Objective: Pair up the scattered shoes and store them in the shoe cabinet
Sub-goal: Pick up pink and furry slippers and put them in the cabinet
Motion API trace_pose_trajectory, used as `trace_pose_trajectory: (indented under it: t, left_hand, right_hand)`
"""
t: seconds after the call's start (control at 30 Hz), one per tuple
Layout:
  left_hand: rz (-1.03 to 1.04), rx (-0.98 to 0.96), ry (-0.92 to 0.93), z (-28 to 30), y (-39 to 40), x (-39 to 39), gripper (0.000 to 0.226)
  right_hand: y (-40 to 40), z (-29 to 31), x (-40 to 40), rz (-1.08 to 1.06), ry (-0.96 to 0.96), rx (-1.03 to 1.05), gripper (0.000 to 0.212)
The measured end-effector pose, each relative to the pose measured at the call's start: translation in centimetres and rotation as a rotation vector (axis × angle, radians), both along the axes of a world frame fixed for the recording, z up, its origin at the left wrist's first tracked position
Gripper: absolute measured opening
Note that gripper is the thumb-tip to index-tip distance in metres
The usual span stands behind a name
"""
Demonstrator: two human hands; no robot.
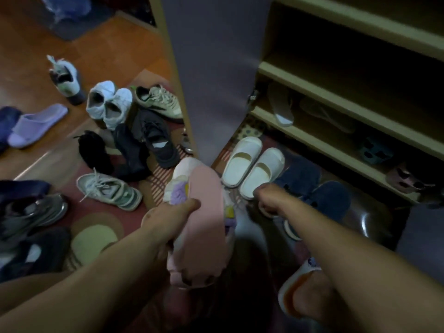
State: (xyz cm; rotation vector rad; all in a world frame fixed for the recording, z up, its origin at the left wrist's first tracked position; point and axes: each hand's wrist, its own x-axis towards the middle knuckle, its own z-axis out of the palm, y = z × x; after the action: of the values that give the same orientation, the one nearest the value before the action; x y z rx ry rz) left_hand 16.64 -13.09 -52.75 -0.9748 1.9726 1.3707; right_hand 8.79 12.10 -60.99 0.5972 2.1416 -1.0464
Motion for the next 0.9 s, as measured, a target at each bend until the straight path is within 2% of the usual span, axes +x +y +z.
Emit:
trace_pose_trajectory:
  t: [0.07,0.17,0.2,0.27,0.3,0.37,0.43,0.47,0.5,0.6,0.7,0.77,0.9]
  left_hand:
    - [-0.047,-0.027,-0.021,-0.1,-0.3,-0.8,0.09]
    - [0.022,-0.003,-0.003,-0.5,-1.2,-1.4,0.07]
    - [0.052,-0.012,0.002,-0.7,-1.7,-1.4,0.061]
    - [0.098,-0.075,-0.004,-0.9,-2.6,-1.1,0.046]
    - [0.113,-0.099,-0.004,-1.0,-3.0,-0.9,0.041]
    - [0.132,-0.113,0.018,-1.1,-3.6,-0.5,0.032]
    - [0.12,-0.085,0.024,-1.2,-3.7,-0.1,0.027]
    - [0.103,-0.07,0.022,-1.1,-3.6,-0.1,0.031]
    - [0.082,-0.052,0.015,-0.9,-3.5,0.1,0.037]
    - [0.031,0.01,-0.004,0.1,-2.7,0.4,0.062]
    - [-0.012,0.122,0.02,1.4,-0.9,1.2,0.072]
    - [0.017,0.228,0.061,2.3,1.1,1.6,0.067]
    - [0.035,0.457,0.162,4.8,5.7,2.0,0.035]
  right_hand:
    - [-1.1,-2.9,-1.8,0.031,-0.011,0.038,0.018]
    - [-3.6,-6.3,-2.7,0.141,-0.038,0.055,0.016]
    - [-4.3,-7.0,-2.0,0.143,-0.027,0.029,0.027]
    - [-5.9,-8.4,0.8,0.114,-0.038,-0.11,0.063]
    - [-6.6,-9.3,2.4,0.138,-0.049,-0.146,0.072]
    - [-7.6,-11.2,5.4,0.231,0.004,-0.061,0.062]
    - [-7.8,-12.1,6.9,0.213,0.141,0.101,0.027]
    - [-7.2,-12.5,7.1,0.227,0.206,0.196,0.023]
    - [-6.7,-11.8,7.0,0.245,0.248,0.261,0.026]
    - [-2.8,-6.9,5.9,0.348,0.242,0.253,0.034]
    - [2.4,1.8,2.5,0.23,0.219,0.231,0.032]
    - [6.0,8.4,0.5,0.102,0.272,0.182,0.029]
    - [9.7,18.4,2.8,-0.077,0.475,-0.078,0.025]
